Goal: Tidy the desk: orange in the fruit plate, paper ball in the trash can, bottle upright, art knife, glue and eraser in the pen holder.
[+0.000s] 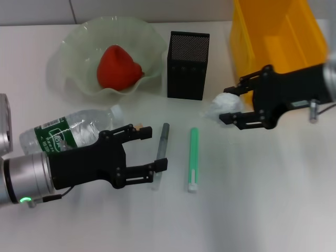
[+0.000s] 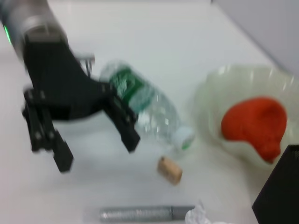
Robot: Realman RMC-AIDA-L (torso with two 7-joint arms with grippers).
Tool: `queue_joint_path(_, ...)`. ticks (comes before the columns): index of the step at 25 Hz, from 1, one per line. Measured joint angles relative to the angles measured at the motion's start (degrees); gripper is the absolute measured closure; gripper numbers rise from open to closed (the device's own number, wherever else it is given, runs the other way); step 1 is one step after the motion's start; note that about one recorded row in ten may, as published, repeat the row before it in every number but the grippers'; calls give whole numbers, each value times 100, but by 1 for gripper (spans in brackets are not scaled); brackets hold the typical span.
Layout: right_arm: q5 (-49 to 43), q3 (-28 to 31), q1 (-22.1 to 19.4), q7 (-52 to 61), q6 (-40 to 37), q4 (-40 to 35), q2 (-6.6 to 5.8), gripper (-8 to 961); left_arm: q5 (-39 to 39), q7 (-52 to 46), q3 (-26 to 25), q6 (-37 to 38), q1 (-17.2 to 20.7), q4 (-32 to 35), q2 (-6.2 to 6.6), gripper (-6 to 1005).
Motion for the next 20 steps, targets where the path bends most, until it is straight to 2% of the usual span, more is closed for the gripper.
queue_joint_path(3, 1122, 543, -499, -573, -235, 188, 3, 428, -9, 137, -8, 25, 27, 0, -51, 215)
queue_joint_path(8, 1973, 1023, -796, -1126, -358, 753, -11, 421, -21, 135, -107, 57, 24, -26, -113, 216)
queue_joint_path(14, 2527, 2148, -875, -1902, -852, 1864, -10, 414, -19, 137, -237, 83, 40, -52, -176, 217)
queue_joint_path(20, 2639, 3250, -758, -2695, -803, 2828, -12, 406, -21, 125, -236, 86, 58, -66, -216, 219)
